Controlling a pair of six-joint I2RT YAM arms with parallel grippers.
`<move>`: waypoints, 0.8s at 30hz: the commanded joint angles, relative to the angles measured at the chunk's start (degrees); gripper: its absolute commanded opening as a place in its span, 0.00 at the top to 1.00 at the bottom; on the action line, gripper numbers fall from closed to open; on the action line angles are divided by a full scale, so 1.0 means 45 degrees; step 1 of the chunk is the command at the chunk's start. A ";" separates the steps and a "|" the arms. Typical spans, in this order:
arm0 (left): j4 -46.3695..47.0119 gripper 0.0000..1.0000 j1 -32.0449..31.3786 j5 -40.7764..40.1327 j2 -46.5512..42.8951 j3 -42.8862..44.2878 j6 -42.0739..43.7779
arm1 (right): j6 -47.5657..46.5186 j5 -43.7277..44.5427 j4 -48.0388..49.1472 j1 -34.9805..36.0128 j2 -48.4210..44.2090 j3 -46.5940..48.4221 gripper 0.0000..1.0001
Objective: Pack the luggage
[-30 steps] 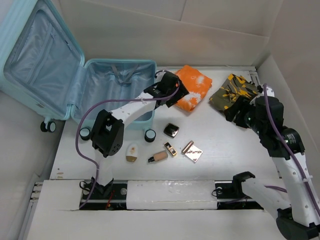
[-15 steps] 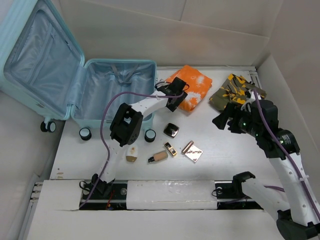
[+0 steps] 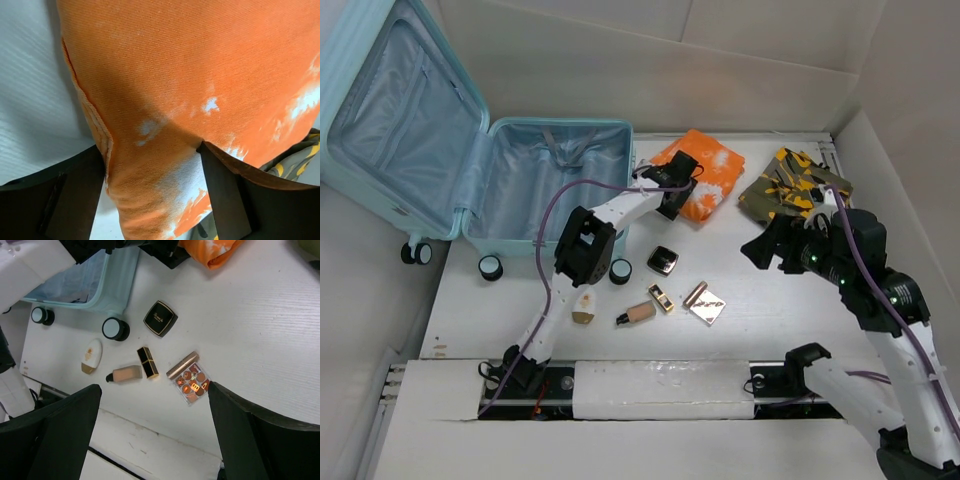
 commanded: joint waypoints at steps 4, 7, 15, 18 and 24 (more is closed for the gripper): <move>0.0191 0.54 0.0171 0.0216 0.1053 0.0315 -0.0851 | -0.0183 -0.0202 -0.0027 0.0239 -0.0558 0.0478 0.06; 0.0604 0.82 0.0171 0.0333 0.1306 0.0315 -0.0325 | -0.0183 -0.0084 -0.0417 0.0239 -0.0832 0.0945 0.06; 0.2437 1.00 0.0289 0.0060 0.0860 0.1563 0.2290 | -0.0183 0.0033 -0.0986 0.0239 -0.0832 0.2296 0.07; 0.3607 1.00 0.0289 0.0060 -0.0272 0.1741 0.3673 | -0.0183 0.0033 -0.0986 0.0239 -0.0560 0.2568 0.07; 0.4375 1.00 0.0522 0.1149 -0.1523 0.4373 0.6217 | -0.0066 -0.0103 -0.0576 0.0239 -0.0304 0.2413 0.07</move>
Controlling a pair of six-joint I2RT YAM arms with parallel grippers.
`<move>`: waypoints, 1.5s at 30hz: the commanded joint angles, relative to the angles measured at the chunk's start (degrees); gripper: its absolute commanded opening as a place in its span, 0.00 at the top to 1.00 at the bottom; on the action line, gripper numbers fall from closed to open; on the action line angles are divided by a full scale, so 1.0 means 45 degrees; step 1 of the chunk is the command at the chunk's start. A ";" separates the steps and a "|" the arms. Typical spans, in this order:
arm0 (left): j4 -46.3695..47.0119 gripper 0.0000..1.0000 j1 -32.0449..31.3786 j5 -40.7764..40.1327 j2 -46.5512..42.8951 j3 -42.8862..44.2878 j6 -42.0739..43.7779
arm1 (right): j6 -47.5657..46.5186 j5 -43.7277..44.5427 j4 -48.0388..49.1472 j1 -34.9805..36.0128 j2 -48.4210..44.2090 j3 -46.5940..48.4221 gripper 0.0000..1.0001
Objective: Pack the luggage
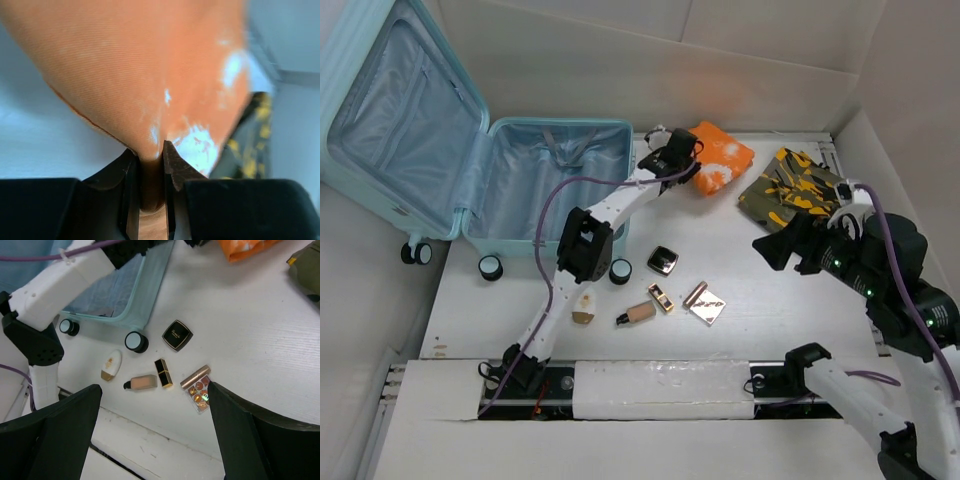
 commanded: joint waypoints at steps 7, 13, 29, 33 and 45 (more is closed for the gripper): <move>0.2718 1.00 0.2213 0.1845 -0.5830 0.0363 0.4430 | -0.0066 -0.0142 0.0616 0.0108 0.0524 -0.0066 0.07; 0.2465 1.00 0.5047 0.4168 -0.7085 0.0225 0.5744 | -0.0066 -0.0610 0.1007 0.0108 0.1069 -0.0066 0.07; 0.2231 1.00 0.8606 0.6909 -0.6561 0.0390 0.5238 | -0.0066 -0.0906 0.1788 0.0108 0.2067 -0.0048 0.07; 0.3397 1.00 0.8976 0.7220 -0.6422 0.0305 0.4320 | -0.0066 -0.0904 0.1788 0.0108 0.2300 0.0091 0.07; 0.9571 1.00 0.9230 0.7047 -1.3346 -1.4628 0.3540 | 0.0169 -0.0787 0.2198 0.0108 0.1813 -0.1158 0.07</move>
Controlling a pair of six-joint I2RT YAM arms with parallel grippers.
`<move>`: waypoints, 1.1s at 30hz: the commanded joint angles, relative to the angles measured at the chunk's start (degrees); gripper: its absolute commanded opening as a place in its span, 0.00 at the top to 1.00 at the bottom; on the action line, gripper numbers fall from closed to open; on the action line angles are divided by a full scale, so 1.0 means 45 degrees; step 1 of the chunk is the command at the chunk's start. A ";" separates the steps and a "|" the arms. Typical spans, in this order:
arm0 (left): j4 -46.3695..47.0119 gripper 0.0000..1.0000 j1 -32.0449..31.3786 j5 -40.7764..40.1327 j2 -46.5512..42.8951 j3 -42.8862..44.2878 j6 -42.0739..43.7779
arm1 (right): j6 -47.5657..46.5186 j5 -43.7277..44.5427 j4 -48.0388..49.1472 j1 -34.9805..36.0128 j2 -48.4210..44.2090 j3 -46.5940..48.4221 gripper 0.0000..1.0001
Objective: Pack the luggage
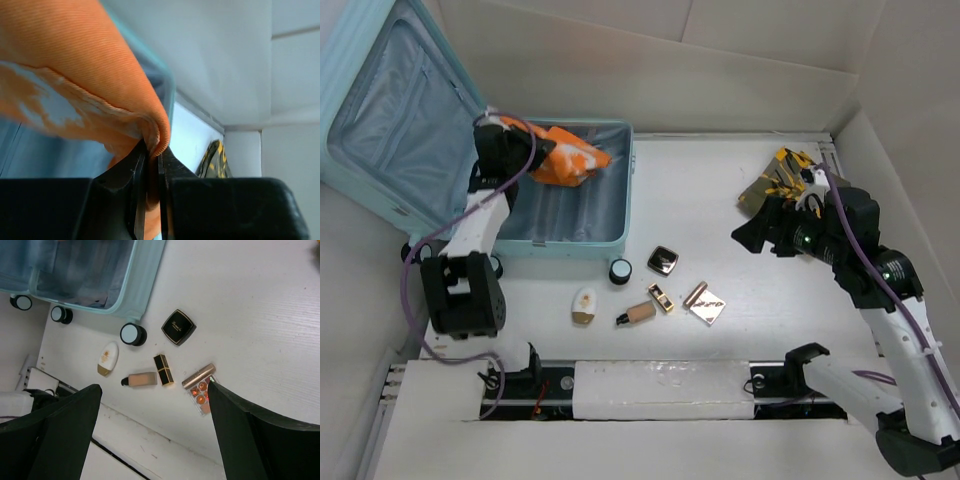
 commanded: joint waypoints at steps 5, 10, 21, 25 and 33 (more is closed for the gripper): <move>0.3118 0.86 0.0592 -0.0615 -0.4597 -0.6727 -0.1318 | 0.0111 0.0146 0.0946 0.0225 -0.0003 -0.0796 0.06; 0.0385 0.48 0.0592 -0.3148 -0.7019 -0.7185 -0.1201 | 0.0111 0.0009 0.1199 0.0225 0.0504 -0.1306 0.05; -0.4187 0.40 0.0709 -0.4700 -0.8175 -0.4996 -0.1123 | -0.0007 0.0361 0.1356 0.0225 0.1577 -0.0995 0.05; -0.2711 0.52 0.0709 -0.3512 -0.7303 -0.5504 -0.0461 | -0.0124 0.0361 0.1473 0.0225 0.1696 -0.0993 0.22; -0.2083 0.66 -0.3599 -0.3114 -0.3237 -0.1724 0.1216 | -0.0008 0.2720 0.1240 0.0109 0.1540 0.0058 0.99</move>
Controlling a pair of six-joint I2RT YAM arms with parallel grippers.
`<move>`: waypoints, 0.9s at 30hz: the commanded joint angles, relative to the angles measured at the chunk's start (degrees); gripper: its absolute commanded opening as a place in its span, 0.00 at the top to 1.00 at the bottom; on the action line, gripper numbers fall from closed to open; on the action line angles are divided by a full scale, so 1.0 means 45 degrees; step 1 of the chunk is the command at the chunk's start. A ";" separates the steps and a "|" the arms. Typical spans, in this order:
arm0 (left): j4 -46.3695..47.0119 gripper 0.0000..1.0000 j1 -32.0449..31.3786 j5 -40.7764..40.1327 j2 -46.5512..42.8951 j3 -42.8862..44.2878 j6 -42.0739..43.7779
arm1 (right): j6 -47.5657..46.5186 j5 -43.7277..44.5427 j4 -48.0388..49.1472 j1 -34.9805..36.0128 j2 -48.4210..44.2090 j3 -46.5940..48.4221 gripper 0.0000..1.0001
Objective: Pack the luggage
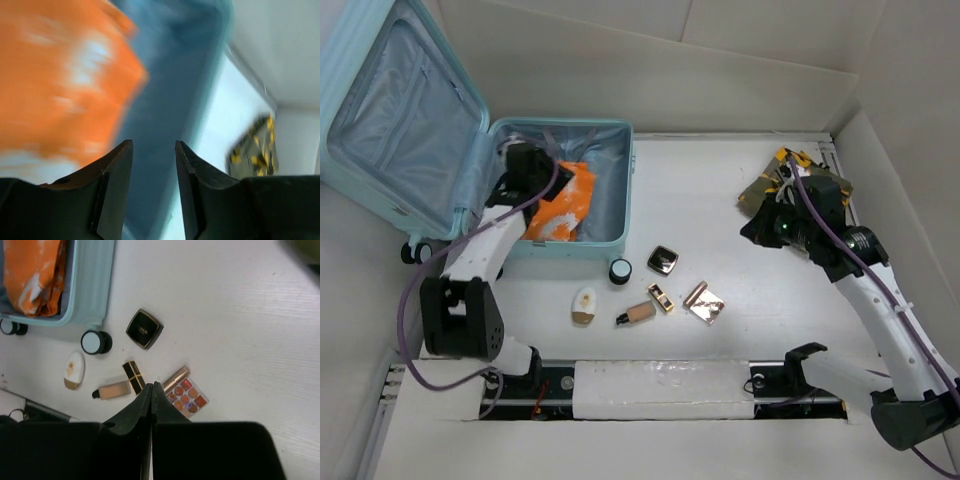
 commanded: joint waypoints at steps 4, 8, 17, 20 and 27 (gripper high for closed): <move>-0.0049 0.60 -0.5079 0.0028 0.2145 0.4506 0.1504 | 0.0447 0.3617 0.0131 -0.0753 0.0655 0.1900 0.77; -0.0326 0.56 -0.7346 -0.0128 0.4001 0.6408 0.1620 | 0.1011 0.3267 0.0672 -0.3134 0.2062 0.2019 0.47; -0.0737 0.56 -1.0220 0.0633 0.6584 0.8405 0.1621 | 0.3143 0.4826 0.2825 -0.8546 0.5521 0.1179 0.27; 0.0004 0.55 -1.0532 0.0770 0.6213 0.7293 0.1621 | 0.3279 0.4773 0.3390 -0.9444 0.6868 0.1179 0.25; 0.0651 0.55 -1.0670 0.0908 0.5334 0.5280 0.1504 | 0.2225 0.3508 0.3194 -0.9448 0.9996 0.1826 0.27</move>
